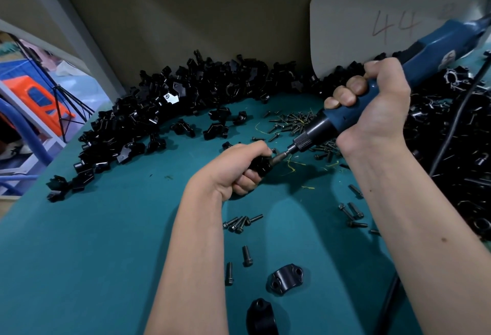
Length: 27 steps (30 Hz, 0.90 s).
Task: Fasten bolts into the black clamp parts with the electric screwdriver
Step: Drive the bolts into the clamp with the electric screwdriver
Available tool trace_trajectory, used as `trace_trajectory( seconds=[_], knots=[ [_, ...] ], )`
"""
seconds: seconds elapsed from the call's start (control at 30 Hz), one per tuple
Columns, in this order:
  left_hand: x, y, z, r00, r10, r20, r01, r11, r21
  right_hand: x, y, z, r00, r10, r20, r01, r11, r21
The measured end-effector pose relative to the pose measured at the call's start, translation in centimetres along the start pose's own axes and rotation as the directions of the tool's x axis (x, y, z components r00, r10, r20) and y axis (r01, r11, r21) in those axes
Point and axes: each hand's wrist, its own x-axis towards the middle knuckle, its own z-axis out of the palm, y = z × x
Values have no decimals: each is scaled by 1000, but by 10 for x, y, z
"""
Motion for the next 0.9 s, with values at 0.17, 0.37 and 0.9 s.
trace_trajectory(
  seconds=[0.17,0.37,0.9],
  knots=[
    [0,1,4,999,32,-22,-31,999,26,-2,0,6,995,-89,44,92,994,-56],
    [-2,-2,4,996,89,29,-87,994,-69,-1,-8,4,991,-34,132,36,999,-13],
    [-9,-1,9,991,126,39,-124,991,-56,-6,-14,9,988,-58,140,71,994,-87]
  ],
)
